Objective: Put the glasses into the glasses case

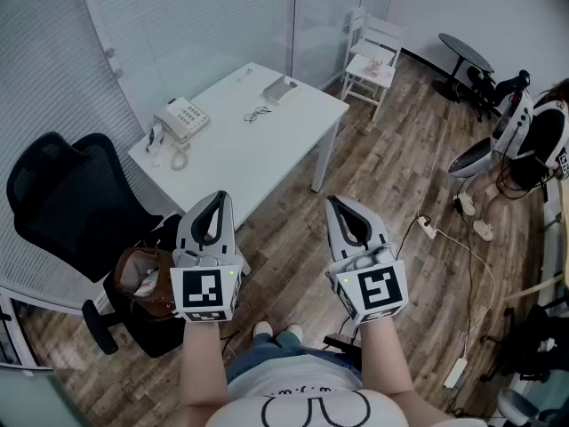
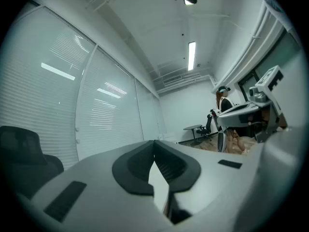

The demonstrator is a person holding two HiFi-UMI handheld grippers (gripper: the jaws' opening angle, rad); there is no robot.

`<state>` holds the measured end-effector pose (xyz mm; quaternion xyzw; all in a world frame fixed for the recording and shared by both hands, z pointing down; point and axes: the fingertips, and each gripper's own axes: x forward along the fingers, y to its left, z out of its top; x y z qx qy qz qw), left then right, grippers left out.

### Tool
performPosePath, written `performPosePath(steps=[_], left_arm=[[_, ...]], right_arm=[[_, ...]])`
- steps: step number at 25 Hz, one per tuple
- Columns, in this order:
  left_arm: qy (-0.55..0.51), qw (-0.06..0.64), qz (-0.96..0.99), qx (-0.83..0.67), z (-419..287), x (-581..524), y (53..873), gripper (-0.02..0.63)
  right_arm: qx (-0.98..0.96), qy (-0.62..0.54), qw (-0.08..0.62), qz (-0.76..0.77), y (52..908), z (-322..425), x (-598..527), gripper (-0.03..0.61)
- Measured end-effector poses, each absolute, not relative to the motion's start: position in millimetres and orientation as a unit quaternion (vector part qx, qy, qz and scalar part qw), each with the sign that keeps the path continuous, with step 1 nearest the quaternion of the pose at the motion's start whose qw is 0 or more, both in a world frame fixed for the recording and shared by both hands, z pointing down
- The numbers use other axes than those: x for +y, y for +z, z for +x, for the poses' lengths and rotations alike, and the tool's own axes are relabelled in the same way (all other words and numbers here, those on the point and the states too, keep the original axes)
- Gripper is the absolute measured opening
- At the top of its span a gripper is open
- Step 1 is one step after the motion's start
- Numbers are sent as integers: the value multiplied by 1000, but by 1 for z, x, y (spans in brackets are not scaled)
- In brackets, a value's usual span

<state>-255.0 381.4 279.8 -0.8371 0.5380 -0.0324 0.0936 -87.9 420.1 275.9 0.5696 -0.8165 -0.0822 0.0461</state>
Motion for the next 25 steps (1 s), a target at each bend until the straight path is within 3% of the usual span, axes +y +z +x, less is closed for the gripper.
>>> performPosePath(steps=[14,25], left_arm=[[-28,98,-851,516,-206,367,282,15],[10,81,-862,500,-161,249,283,15]], right_arm=[[-813,-74,32,577,288,-42,415,11],[-806,-93,65,581,290,-2,300,11]])
